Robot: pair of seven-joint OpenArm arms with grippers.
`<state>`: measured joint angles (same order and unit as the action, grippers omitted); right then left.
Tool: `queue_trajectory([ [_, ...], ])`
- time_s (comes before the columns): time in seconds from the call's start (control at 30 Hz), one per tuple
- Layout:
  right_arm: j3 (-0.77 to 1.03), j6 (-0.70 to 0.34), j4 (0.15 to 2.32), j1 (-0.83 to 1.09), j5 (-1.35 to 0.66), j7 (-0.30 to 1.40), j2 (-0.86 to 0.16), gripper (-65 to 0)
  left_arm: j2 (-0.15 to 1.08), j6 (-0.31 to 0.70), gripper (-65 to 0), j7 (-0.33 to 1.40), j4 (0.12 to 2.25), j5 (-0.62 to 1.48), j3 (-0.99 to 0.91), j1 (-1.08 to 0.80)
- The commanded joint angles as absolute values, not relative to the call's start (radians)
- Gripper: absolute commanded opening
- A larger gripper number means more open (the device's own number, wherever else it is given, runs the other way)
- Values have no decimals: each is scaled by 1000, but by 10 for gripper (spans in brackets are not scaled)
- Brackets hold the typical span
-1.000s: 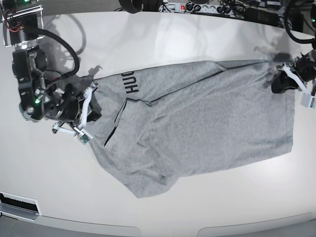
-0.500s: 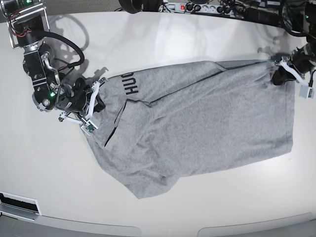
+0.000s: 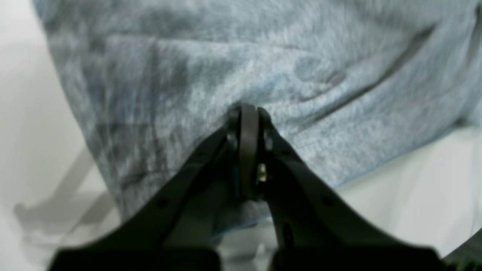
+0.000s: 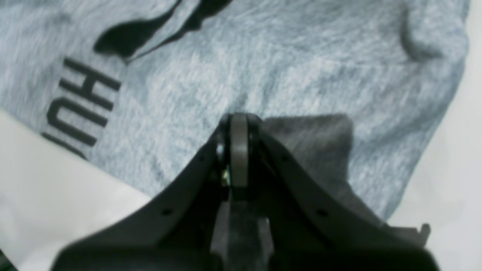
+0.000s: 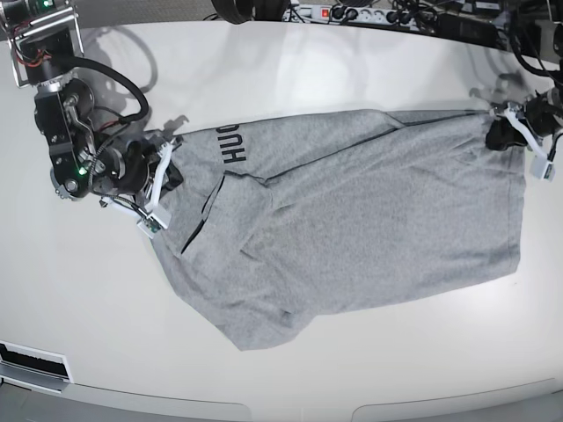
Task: Layout the t-shirt on the table in an organized manner, then fold the t-shirt properly
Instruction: 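Drag the held edges with both grippers to straighten the shirt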
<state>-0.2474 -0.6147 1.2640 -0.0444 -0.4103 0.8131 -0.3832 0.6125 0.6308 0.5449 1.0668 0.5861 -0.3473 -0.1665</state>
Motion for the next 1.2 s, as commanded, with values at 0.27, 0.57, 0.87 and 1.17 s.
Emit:
queue_trajectory([
  [0.27, -249, -529, 1537, 230, -381, 881, -452, -650, 739, 629, -650, 593, 1113, 587, -169, -169],
  [0.57, -249, -469, 1648, 417, -332, 897, -452, -650, 837, 637, -650, 697, 1188, 694, -163, -171],
  [0.87, -248, -445, 1764, 499, -259, 948, -452, -650, 913, 625, -650, 908, 1211, 879, -164, -183],
  [1.17, -248, -338, 1800, 504, -73, 962, -480, -650, 939, 621, -650, 927, 1211, 936, -166, -311],
])
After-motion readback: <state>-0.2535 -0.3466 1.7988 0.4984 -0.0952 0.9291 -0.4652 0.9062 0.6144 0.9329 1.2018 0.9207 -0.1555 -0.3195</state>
